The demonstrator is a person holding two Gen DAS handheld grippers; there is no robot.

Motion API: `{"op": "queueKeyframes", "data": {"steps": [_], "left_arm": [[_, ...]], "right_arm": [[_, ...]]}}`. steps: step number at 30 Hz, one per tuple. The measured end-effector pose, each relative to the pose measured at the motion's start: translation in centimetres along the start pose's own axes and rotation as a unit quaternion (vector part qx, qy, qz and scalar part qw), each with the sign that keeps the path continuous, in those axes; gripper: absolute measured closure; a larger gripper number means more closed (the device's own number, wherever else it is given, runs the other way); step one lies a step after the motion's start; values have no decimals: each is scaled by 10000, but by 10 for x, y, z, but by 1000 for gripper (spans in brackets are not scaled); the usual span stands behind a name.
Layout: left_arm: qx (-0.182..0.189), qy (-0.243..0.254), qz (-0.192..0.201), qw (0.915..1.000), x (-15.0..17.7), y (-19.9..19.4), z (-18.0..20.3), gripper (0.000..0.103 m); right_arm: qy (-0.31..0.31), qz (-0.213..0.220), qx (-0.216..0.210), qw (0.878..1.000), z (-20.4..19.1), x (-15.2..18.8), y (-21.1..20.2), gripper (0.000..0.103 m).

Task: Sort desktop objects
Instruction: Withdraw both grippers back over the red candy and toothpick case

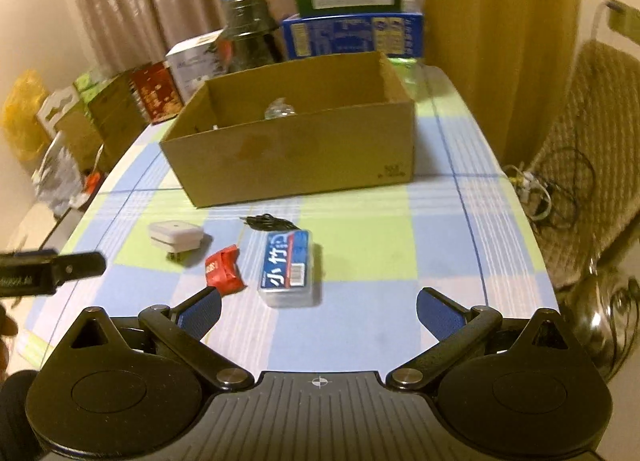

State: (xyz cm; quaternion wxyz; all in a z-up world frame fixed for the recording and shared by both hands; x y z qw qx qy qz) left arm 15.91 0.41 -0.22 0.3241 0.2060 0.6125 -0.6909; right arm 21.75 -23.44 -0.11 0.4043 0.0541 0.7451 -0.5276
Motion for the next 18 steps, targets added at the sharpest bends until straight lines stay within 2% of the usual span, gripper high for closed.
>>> {"op": "queueKeyframes", "data": {"steps": [6, 18], "left_arm": [[-278, 25, 136, 9995, 20, -12, 0, 1], [-196, -289, -125, 9993, 49, -12, -8, 1]], "right_arm": [[148, -92, -9, 9998, 5, 15, -5, 2], [110, -227, -7, 9997, 2, 33, -5, 2]]}}
Point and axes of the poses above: each gripper's, at about its wrist camera, not at the fingertips, and y roughly the way its jaws point, z to its right, x to its underside, the point moved 7 cm from there along y, roughly the way its jaws point, and after that the axes turned 4 degrees about x, right-handed, at the moved point
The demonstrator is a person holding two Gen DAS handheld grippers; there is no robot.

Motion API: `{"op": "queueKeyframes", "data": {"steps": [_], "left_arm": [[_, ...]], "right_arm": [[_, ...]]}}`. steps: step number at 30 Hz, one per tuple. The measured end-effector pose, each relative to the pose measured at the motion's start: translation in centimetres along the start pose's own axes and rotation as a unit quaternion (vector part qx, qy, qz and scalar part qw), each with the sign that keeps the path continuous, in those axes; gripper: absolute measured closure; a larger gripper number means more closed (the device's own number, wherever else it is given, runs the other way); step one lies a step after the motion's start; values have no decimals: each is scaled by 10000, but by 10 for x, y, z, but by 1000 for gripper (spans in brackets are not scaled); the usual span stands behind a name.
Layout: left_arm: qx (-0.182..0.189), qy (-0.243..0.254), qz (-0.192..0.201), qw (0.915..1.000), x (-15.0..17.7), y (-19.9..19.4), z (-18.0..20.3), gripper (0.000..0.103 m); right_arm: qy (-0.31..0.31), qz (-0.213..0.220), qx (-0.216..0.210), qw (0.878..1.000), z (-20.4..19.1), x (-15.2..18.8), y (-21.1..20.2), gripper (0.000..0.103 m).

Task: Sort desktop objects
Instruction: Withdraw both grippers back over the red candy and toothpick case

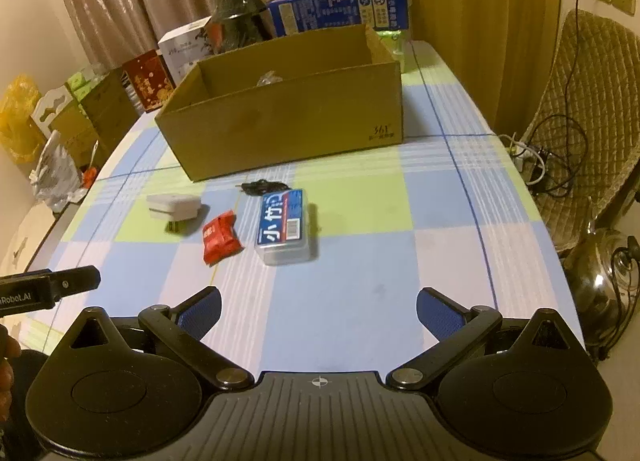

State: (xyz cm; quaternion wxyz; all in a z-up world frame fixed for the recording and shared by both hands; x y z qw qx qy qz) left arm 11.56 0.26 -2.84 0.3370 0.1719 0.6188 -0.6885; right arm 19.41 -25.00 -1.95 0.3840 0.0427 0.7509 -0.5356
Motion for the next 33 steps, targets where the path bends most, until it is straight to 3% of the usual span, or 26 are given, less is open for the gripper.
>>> {"op": "queueKeyframes", "data": {"steps": [33], "left_arm": [[51, 81, -184, 9998, 2, 15, 5, 1]], "right_arm": [[-116, -104, -46, 9999, -9, -2, 18, 2]]}}
Point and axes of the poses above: each gripper's, at about its wrist camera, not at the fingertips, and y roughly the way its jaws point, z to its right, x to its underside, the point moved 7 cm from there along y, roughly the way its jaws point, and after that the axes turned 4 degrees about x, right-handed, at the moved point
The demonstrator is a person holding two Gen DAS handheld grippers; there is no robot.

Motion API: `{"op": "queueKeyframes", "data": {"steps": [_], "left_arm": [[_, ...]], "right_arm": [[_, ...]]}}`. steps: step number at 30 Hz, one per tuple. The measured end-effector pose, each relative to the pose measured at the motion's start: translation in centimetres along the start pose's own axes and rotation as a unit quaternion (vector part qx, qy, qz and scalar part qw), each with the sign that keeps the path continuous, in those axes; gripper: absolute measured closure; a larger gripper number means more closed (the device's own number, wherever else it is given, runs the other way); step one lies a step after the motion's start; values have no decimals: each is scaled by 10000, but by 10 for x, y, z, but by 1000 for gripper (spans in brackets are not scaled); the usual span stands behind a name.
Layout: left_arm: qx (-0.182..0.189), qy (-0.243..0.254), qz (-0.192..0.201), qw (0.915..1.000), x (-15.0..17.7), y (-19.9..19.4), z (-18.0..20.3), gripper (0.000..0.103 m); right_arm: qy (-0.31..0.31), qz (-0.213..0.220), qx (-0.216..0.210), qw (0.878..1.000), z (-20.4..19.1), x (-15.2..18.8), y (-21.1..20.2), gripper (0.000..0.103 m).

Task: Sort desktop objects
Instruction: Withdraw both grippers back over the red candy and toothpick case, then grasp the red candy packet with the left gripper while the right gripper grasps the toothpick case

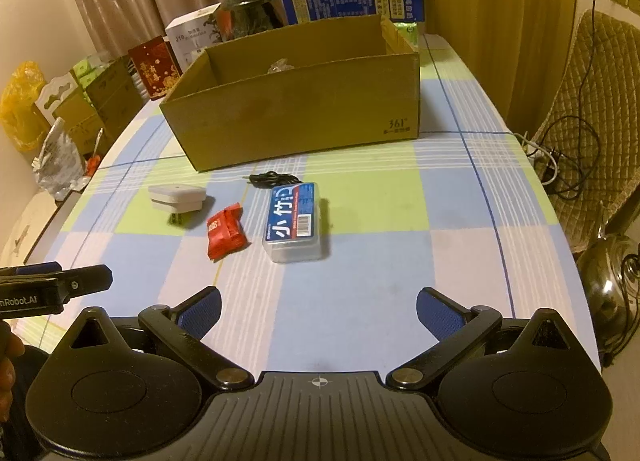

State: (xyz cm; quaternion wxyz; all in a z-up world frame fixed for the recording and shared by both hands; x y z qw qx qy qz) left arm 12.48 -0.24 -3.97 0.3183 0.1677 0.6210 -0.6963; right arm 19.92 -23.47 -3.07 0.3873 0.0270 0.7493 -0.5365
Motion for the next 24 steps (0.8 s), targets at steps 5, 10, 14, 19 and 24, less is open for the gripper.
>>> {"op": "queueKeyframes", "data": {"steps": [5, 10, 14, 19, 24], "left_arm": [[10, 17, -59, 10000, 0, 8, 1, 1], [22, 26, -127, 9999, 0, 20, 2, 1], [25, 18, -175, 9998, 0, 32, 1, 1], [25, -83, -199, 9998, -3, 46, -3, 1], [62, -176, -187, 9997, -7, 60, -6, 1]], "right_arm": [[5, 29, -14, 10000, 0, 0, 4, 2], [-54, 115, -48, 9999, -2, 0, 17, 2], [-160, 184, -87, 9997, -6, -3, 30, 2], [-331, 237, -129, 9991, -13, -6, 49, 3], [-510, 330, -160, 9980, -21, -11, 68, 15]]}}
Point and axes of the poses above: each gripper's, at about its wrist camera, not at the fingertips, and y roughly the way its jaws point, z to its right, x to its underside, the point moved 7 cm from there along y, roughly the way its jaws point, and after that the axes turned 4 degrees about x, right-handed, at the moved point
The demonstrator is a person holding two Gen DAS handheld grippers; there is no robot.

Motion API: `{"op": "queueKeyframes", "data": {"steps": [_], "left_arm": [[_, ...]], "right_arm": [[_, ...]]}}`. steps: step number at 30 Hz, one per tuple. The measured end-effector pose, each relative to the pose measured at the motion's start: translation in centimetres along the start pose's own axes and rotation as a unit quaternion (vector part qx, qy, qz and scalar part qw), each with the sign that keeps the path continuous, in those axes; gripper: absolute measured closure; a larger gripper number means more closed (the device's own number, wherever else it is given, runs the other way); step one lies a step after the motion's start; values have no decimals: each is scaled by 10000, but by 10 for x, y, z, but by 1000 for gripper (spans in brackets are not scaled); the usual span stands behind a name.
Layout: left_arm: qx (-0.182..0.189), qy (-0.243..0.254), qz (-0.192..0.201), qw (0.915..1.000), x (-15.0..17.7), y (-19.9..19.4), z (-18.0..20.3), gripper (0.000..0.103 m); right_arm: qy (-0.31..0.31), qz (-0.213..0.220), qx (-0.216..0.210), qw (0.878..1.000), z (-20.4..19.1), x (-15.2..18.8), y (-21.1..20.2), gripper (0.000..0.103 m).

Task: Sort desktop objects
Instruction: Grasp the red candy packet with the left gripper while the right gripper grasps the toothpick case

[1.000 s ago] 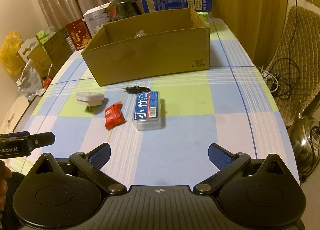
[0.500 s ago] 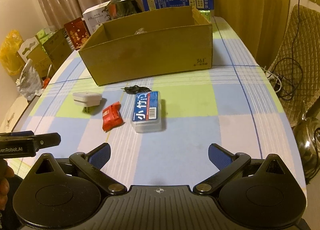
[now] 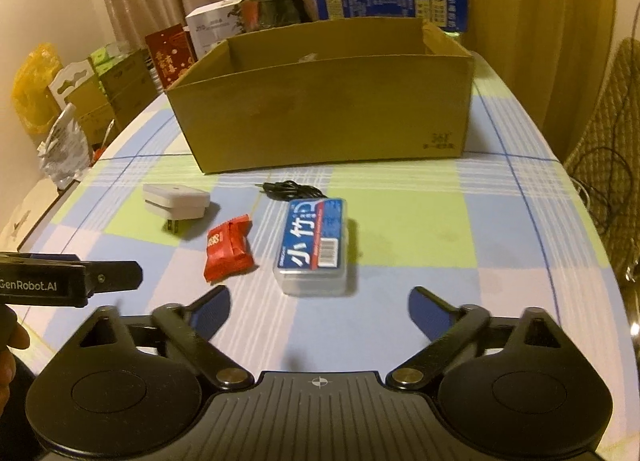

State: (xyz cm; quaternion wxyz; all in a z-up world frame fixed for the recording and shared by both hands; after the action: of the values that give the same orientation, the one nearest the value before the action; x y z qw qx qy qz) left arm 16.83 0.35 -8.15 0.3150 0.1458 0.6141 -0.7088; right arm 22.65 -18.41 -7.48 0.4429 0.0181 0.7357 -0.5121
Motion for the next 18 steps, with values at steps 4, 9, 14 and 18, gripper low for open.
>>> {"op": "queueKeyframes", "data": {"steps": [4, 9, 14, 18], "left_arm": [[27, -67, -3, 10000, -4, 11, -3, 1], [60, -179, -16, 9998, -7, 23, -6, 1], [105, -232, -39, 9997, -9, 34, -8, 2], [141, -252, -62, 9996, -11, 40, -8, 2]], "right_arm": [[-183, -5, 44, 9998, -2, -2, 18, 24], [-354, -46, 30, 9994, -8, -4, 40, 31], [-470, -65, 64, 9989, -11, -9, 57, 33], [-490, -148, 93, 9986, -9, -11, 70, 36]]}}
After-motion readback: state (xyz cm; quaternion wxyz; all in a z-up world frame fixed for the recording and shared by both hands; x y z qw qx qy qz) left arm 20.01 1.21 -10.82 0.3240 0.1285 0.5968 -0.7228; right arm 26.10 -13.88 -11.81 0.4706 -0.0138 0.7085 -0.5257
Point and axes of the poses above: each gripper's, at about its wrist camera, not at the fingertips, and y roughly the way its jaws point, z to its right, x to its underside, the point moved 7 cm from there along y, roughly the way its jaws point, and after that the axes turned 4 degrees about x, right-handed, at the moved point
